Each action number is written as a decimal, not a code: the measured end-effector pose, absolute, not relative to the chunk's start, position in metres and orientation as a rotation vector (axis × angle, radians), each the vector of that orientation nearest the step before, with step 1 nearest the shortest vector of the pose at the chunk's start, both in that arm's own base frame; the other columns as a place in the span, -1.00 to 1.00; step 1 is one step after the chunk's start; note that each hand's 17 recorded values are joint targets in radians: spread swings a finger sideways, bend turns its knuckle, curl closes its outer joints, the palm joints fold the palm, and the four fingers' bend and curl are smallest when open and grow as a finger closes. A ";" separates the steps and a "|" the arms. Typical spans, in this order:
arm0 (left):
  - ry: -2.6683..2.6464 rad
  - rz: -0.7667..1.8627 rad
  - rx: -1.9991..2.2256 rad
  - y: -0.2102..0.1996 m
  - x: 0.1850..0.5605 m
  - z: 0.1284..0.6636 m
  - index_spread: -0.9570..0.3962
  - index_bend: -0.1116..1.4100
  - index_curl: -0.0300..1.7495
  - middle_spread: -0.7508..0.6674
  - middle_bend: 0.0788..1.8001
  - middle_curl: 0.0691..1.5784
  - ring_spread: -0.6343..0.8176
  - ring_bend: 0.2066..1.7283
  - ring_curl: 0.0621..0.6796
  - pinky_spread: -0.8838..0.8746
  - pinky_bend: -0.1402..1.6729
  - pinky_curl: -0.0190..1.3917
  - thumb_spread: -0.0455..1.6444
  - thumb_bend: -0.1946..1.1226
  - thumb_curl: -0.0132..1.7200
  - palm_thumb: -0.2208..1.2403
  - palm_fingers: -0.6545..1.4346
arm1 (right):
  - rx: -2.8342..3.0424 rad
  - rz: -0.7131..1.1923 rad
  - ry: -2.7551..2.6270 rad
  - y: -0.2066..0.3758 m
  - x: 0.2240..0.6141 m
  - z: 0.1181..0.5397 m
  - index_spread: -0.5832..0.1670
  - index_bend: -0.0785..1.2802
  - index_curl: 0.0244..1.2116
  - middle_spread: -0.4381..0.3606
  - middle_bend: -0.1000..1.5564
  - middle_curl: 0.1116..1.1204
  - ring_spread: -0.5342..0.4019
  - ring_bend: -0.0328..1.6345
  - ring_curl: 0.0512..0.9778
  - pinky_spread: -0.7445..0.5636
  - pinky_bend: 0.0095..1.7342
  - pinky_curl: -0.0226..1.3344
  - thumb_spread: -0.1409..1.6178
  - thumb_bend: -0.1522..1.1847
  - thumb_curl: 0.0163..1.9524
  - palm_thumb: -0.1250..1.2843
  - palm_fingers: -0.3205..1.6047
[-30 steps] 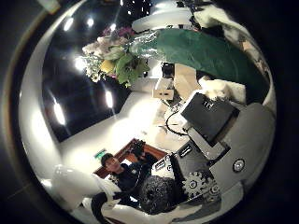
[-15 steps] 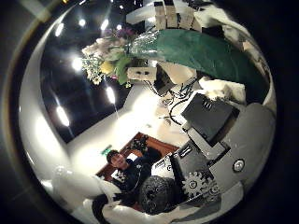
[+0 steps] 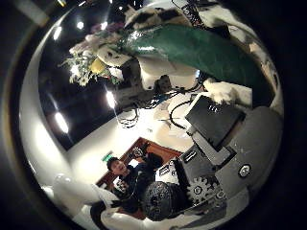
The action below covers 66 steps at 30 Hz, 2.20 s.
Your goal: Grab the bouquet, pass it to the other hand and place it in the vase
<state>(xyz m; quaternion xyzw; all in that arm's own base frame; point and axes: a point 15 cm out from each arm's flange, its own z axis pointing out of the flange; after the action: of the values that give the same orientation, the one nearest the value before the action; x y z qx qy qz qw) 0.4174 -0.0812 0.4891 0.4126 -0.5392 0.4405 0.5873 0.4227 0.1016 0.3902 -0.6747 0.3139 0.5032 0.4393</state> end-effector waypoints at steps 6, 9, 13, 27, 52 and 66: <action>-1.272 1.093 0.949 -0.080 0.420 0.497 -0.24 -0.27 -0.43 -0.73 -0.04 0.11 -0.76 0.51 0.47 -0.67 0.53 -0.13 0.08 -0.70 -0.47 0.55 0.76 | -1.681 1.225 0.837 0.099 0.428 0.377 -0.02 0.39 0.41 -0.33 0.47 0.45 -0.34 0.62 0.32 -0.38 0.33 0.41 -0.15 -0.85 -0.19 0.59 0.28; -1.294 1.105 0.953 -0.080 0.420 0.498 -0.33 -0.17 -0.35 -0.75 -0.01 0.16 -0.74 0.55 0.53 -0.66 0.55 -0.12 0.03 -0.72 -0.43 0.61 0.72 | -1.673 1.234 0.844 0.098 0.429 0.373 -0.01 -0.13 0.24 -0.31 0.24 0.31 -0.41 0.55 0.23 -0.55 0.20 0.29 0.00 -0.82 -0.28 0.54 -0.28; -1.350 1.127 0.956 -0.078 0.420 0.501 -0.47 -0.06 -0.16 -0.76 0.06 0.25 -0.71 0.61 0.61 -0.61 0.56 -0.08 -0.28 -0.72 -0.28 0.78 0.64 | -1.655 1.256 0.846 0.096 0.430 0.364 -0.31 -0.35 -0.07 -0.09 -0.26 -0.11 -0.03 0.05 -0.14 -0.04 -0.16 0.08 0.13 -0.83 -0.38 0.45 -0.86; -1.487 1.278 1.043 -0.057 0.411 0.540 -0.66 -0.16 0.32 -0.74 0.15 0.33 -0.70 0.68 0.70 -0.59 0.56 0.01 -0.63 -0.74 -0.06 0.84 0.59 | -1.607 1.219 0.890 0.067 0.436 0.360 -0.66 -0.71 -0.60 0.18 -0.70 -0.61 0.46 -0.54 -0.58 0.67 -0.51 -0.36 0.19 -0.83 -0.54 0.30 -0.79; -1.627 1.662 1.426 0.097 0.356 0.664 -0.66 -0.40 0.65 -0.73 0.10 0.34 -0.69 0.63 0.69 -0.62 0.46 0.09 -0.66 -0.74 0.05 0.81 0.64 | -1.547 1.192 0.924 0.045 0.436 0.354 -0.64 -0.68 -0.75 0.25 -0.69 -0.82 0.51 -0.61 -0.56 0.68 -0.53 -0.47 0.20 -0.82 -0.61 0.21 -0.76; -1.578 1.703 1.515 0.149 0.356 0.633 -0.60 -0.42 0.69 -0.75 0.09 0.34 -0.70 0.63 0.70 -0.64 0.42 0.13 -0.67 -0.74 0.06 0.80 0.65 | -1.514 1.172 0.936 0.030 0.433 0.347 -0.61 -0.67 -0.70 0.20 -0.69 -0.80 0.48 -0.63 -0.55 0.66 -0.55 -0.48 0.21 -0.82 -0.61 0.22 -0.74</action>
<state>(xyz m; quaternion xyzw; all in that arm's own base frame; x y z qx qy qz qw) 0.3561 0.1494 0.6330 0.5371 -0.5594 0.6040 0.1836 0.4326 0.0302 0.3473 -0.6215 0.3843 0.4813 0.4841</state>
